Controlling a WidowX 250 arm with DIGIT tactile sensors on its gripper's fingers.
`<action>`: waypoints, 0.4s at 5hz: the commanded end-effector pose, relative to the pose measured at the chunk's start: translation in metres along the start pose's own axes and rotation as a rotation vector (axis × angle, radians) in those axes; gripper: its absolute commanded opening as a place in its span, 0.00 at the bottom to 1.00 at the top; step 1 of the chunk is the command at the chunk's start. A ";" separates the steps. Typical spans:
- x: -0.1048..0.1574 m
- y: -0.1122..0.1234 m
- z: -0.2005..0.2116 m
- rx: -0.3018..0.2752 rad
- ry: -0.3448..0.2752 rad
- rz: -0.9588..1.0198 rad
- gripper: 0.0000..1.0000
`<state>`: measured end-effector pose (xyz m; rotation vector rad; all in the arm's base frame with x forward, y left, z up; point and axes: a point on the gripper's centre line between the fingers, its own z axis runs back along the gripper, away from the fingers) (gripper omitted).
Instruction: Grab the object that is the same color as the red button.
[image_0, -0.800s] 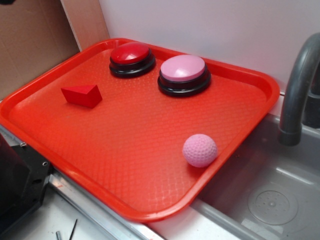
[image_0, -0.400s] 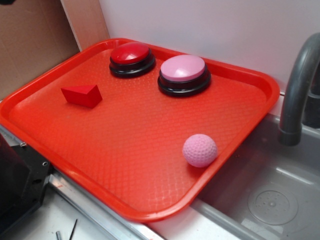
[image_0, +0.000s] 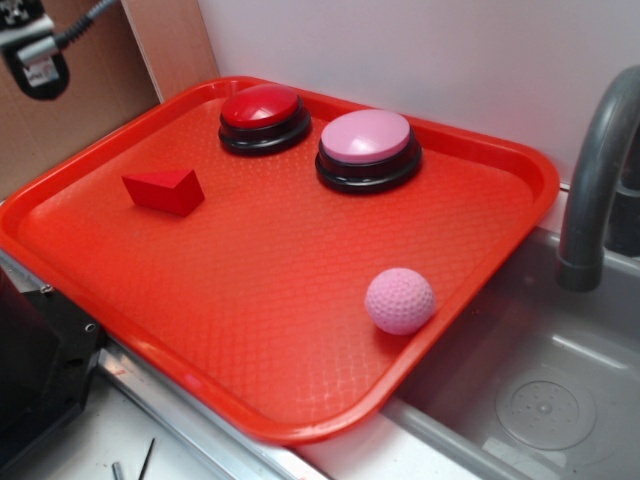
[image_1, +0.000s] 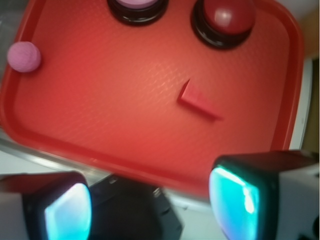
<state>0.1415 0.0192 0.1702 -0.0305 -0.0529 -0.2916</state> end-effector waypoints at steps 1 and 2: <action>0.012 0.025 -0.059 -0.034 0.033 -0.208 1.00; 0.012 0.032 -0.078 0.042 -0.003 -0.297 1.00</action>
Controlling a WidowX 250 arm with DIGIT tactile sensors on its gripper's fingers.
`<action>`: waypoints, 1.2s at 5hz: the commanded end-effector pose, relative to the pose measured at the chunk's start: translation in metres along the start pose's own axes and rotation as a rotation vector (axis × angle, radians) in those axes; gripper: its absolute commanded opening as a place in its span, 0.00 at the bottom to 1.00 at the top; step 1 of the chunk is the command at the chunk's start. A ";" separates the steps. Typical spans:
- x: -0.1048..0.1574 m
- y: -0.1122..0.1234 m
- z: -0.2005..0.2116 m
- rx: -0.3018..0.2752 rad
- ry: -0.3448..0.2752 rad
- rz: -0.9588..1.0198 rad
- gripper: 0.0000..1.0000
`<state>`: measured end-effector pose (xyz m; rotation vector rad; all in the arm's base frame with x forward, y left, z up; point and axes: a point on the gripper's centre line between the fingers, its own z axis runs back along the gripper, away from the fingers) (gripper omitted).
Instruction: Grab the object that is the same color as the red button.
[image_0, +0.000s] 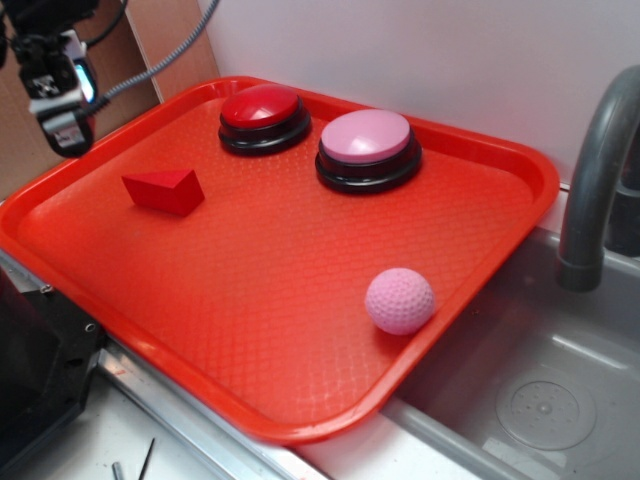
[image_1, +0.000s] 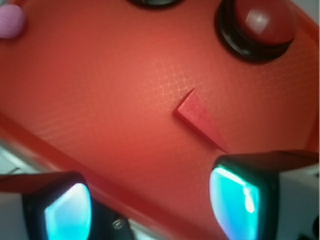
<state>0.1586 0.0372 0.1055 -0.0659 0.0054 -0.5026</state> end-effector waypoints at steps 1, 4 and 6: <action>0.006 0.021 -0.015 0.134 -0.013 -0.182 1.00; 0.028 0.040 -0.042 0.120 0.020 -0.269 1.00; 0.017 0.040 -0.059 0.134 -0.022 -0.220 1.00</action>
